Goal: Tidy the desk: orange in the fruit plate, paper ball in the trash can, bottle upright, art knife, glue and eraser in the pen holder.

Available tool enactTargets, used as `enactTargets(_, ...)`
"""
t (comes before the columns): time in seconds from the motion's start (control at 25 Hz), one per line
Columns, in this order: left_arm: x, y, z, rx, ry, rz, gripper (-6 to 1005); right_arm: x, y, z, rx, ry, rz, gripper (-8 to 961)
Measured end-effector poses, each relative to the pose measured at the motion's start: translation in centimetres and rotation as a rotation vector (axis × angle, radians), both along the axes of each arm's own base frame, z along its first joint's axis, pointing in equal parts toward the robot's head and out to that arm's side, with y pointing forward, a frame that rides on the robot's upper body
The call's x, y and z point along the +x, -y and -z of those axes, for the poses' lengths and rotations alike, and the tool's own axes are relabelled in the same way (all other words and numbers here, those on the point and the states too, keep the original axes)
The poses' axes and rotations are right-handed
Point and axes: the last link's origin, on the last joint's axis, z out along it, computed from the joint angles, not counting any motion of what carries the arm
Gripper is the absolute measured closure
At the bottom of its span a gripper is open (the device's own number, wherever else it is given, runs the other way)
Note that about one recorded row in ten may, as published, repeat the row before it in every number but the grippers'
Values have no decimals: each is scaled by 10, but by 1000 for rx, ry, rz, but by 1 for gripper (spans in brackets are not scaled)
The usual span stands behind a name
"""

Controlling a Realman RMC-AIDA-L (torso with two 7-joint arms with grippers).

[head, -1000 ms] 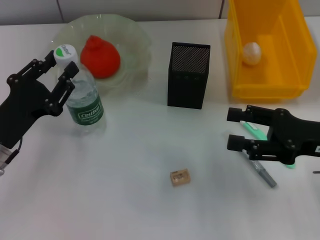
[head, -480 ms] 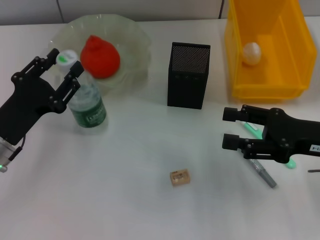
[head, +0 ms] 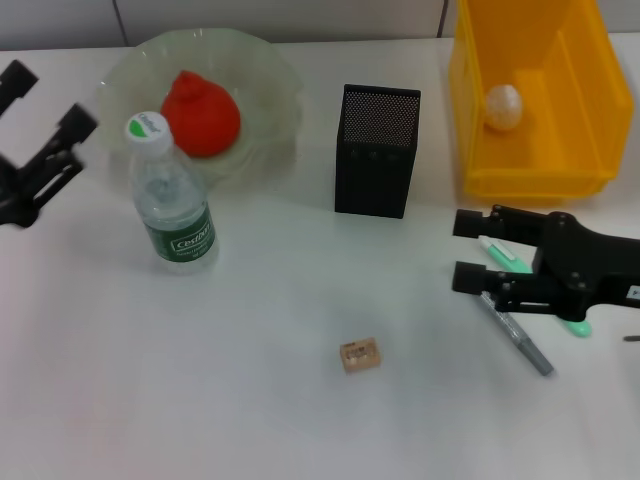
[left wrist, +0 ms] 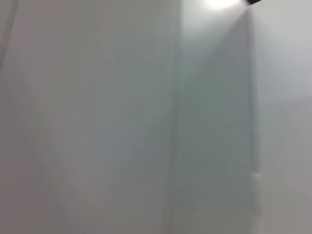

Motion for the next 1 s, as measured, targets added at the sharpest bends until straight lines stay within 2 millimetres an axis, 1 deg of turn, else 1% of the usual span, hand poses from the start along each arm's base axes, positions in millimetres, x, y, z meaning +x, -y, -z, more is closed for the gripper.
enactTargets(0.08,-2,9,-15,-107,-37,67,215,3,-1,-5,4,12,7,145)
enactTargets(0.16,-1,16,-21,-255,-100,134,215,5,-4,-12,6,28,17,144)
enactTargets(0.24,1,20,-21,-406,-159,185,215,5,-10,-24,5,62,33,144)
enactTargets(0.28,3,21,-17,-479,-188,206,215,4,-13,-30,-2,92,42,144)
enactTargets(0.32,6,20,-8,-599,-244,228,215,-1,-21,-47,-25,182,78,144)
enactTargets(0.36,6,20,-8,-599,-244,228,215,-1,-21,-47,-25,182,78,144)
enactTargets(0.44,9,17,2,-681,-292,234,215,-11,-28,-65,-41,301,116,144)
enactTargets(0.48,11,14,7,-711,-311,234,215,-18,-30,-73,-49,370,133,144)
enactTargets(0.52,14,7,15,-746,-337,222,215,-33,-31,-88,-60,513,183,144)
enactTargets(0.56,14,7,15,-746,-337,222,215,-33,-31,-88,-60,513,183,145)
enactTargets(0.68,17,-1,22,-752,-353,203,215,-56,-32,-99,-61,766,275,145)
enactTargets(0.72,18,-4,24,-748,-359,197,215,-69,-32,-99,-44,914,316,145)
enactTargets(0.76,18,-5,25,-747,-362,193,215,-75,-32,-96,-41,977,334,144)
enactTargets(0.8,18,-5,25,-747,-362,193,215,-75,-32,-96,-41,977,334,144)
enactTargets(0.88,19,-8,27,-745,-363,178,214,-82,-33,-91,-33,1079,367,144)
enactTargets(0.92,19,-10,28,-745,-364,169,214,-84,-36,-84,-26,1156,403,144)
enactTargets(0.96,19,-11,30,-744,-366,161,214,-84,-36,-84,-26,1156,403,144)
enactTargets(1.0,19,-12,31,-744,-367,154,214,-84,-39,-78,-23,1180,421,144)
